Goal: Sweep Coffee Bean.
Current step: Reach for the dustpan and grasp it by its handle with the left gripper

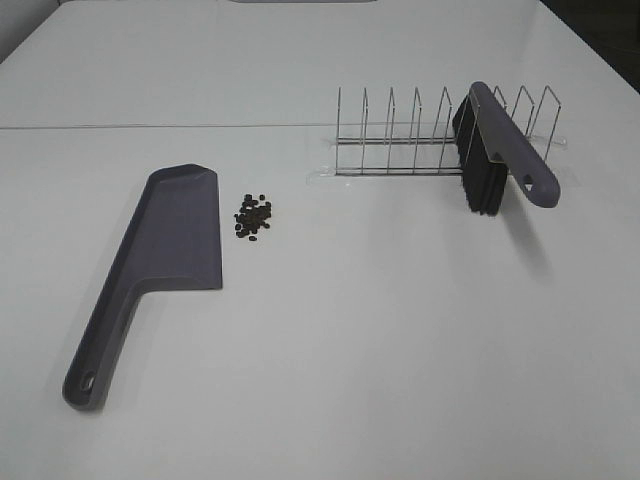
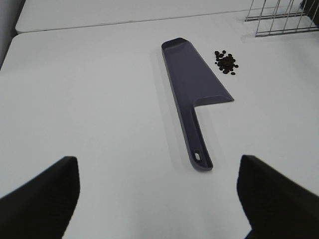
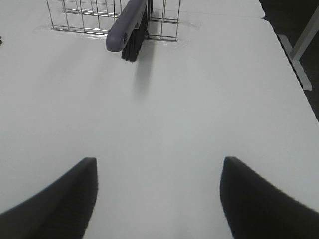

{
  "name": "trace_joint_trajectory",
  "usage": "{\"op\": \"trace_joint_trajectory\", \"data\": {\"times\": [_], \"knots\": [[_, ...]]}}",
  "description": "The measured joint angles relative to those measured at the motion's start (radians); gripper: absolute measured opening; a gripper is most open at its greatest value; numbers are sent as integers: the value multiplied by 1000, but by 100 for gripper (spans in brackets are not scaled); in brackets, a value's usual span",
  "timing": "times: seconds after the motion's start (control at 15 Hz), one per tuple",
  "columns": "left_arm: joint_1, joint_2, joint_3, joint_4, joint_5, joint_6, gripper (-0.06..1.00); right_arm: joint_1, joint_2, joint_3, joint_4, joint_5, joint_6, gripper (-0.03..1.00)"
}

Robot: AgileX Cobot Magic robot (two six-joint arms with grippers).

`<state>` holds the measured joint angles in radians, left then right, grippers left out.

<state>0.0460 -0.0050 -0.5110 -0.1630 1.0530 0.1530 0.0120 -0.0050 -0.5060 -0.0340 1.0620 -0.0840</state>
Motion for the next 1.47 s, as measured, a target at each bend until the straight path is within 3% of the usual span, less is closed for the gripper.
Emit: {"op": "trace_joint_trajectory", "data": {"times": [1.47], "knots": [[0, 0, 0, 0, 0, 0, 81, 0, 0, 0, 0, 0, 0, 68]]}}
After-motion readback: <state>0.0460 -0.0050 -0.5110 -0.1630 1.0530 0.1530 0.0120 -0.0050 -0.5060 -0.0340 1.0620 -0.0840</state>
